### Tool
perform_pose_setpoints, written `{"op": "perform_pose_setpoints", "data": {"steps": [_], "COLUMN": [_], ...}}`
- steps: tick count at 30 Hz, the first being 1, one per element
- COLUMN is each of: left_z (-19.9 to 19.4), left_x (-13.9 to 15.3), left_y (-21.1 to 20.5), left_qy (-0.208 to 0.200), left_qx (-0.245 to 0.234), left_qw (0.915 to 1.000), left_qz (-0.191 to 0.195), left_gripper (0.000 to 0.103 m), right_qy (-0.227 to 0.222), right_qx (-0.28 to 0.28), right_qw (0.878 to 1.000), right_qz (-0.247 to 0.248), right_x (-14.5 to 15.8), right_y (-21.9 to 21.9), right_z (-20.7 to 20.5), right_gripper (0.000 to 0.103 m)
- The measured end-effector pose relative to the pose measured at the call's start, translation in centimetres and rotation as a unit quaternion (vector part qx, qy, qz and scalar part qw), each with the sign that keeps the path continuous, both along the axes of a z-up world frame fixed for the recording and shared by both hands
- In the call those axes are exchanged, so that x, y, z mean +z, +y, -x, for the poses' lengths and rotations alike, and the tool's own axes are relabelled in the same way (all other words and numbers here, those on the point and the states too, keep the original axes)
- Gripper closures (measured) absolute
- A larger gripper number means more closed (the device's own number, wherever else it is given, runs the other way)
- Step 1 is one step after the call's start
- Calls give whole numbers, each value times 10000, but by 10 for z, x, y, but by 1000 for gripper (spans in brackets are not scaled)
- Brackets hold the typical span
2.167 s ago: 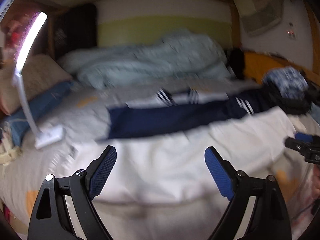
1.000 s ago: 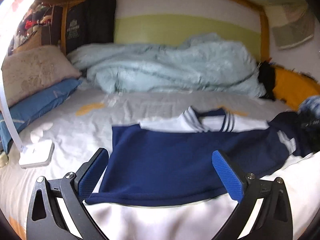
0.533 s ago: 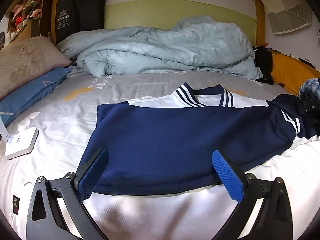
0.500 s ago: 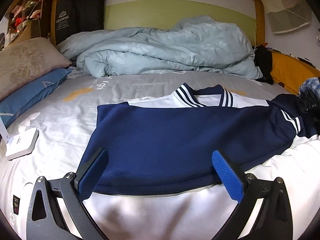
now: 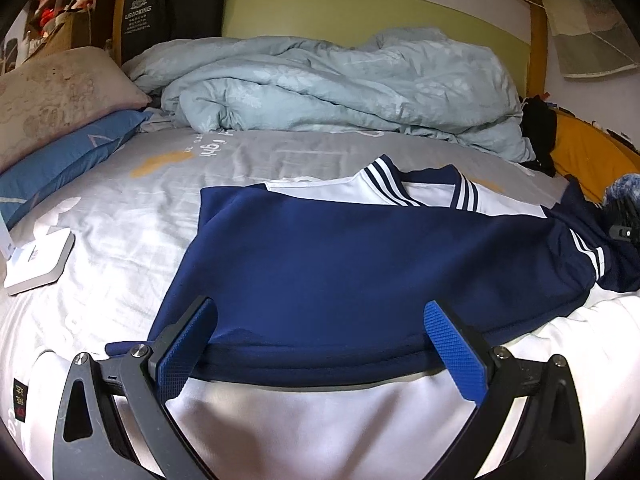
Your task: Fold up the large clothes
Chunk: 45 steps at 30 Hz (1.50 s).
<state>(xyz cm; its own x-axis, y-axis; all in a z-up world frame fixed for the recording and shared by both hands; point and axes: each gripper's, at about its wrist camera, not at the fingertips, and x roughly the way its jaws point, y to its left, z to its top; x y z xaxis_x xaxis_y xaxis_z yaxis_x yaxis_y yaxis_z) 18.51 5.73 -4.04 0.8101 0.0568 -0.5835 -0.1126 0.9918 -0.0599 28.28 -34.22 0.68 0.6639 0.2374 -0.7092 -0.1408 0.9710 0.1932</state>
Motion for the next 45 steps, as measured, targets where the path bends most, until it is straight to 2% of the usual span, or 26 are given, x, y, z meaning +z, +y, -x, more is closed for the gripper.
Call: {"op": "perform_pose_setpoints", "data": {"steps": [2, 4, 7, 9, 11, 13, 14, 16, 19, 23, 26, 29, 30, 31, 32, 33, 35, 38, 41, 45], "left_z": [0, 0, 1, 0, 0, -1, -1, -2, -1, 0, -1, -2, -4, -6, -7, -8, -9, -9, -9, -7], "left_x": [0, 0, 0, 0, 0, 0, -1, -1, -1, -1, -2, -3, -3, -4, -5, -6, -6, -6, -6, -4], "left_y": [1, 1, 1, 1, 1, 0, -1, -1, -1, 0, 1, 3, 3, 3, 2, 2, 2, 1, -1, -1], "left_qy": [6, 1, 15, 29, 50, 69, 80, 98, 76, 64, 118, 162, 195, 230, 261, 286, 290, 264, 236, 188], "left_qx": [17, 23, -4, -29, -42, -38, -36, -33, 3, 45, 9, -19, -28, -48, -74, -93, -92, -72, -51, -11], "left_qw": [10000, 10000, 10000, 10000, 10000, 10000, 10000, 9999, 10000, 10000, 9999, 9998, 9997, 9996, 9995, 9994, 9994, 9995, 9997, 9998], "left_qz": [12, 27, 20, 11, 2, 4, 7, 18, 17, 22, 65, 118, 123, 131, 144, 153, 164, 127, 99, 73], "left_gripper": [0, 0, 0, 0, 0, 0, 0, 0, 0, 0, 0, 0, 0, 0, 0, 0, 0, 0, 0, 0], "right_qy": [172, 326, 378, 319, 141, -102, -319, -528, -406, -174, 118, -51, -88, -69, 21, 96, -145, -590, -892, -904], "right_qx": [587, 886, 886, 724, 321, -108, -519, -1010, -1309, -1458, -1479, -1857, -1947, -1952, -1901, -1874, -1848, -1678, -1276, -561], "right_qw": [9981, 9955, 9953, 9969, 9993, 9995, 9976, 9925, 9887, 9874, 9847, 9790, 9778, 9784, 9800, 9807, 9807, 9831, 9856, 9908], "right_qz": [-24, -66, 8, -19, -157, -294, -338, -435, -615, -597, -911, -840, -771, -682, -593, -549, -620, -429, -664, -837], "right_x": [-3, -4, -7, -5, 2, 9, 14, 19, 15, 2, -11, -19, -20, -24, -28, -30, -24, -2, 23, 32], "right_y": [20, 34, 41, 37, 24, 9, -2, -17, -34, -42, -48, -50, -50, -49, -48, -49, -51, -43, -25, 15], "right_z": [5, 7, 10, 9, 9, 10, 12, 15, 6, -19, -37, -45, -45, -47, -51, -53, -46, -31, -9, 26], "right_gripper": [100, 98, 97, 88, 70, 37, 31, 28, 28, 28, 28, 40, 59, 93, 99, 100, 100, 100, 100, 100]}}
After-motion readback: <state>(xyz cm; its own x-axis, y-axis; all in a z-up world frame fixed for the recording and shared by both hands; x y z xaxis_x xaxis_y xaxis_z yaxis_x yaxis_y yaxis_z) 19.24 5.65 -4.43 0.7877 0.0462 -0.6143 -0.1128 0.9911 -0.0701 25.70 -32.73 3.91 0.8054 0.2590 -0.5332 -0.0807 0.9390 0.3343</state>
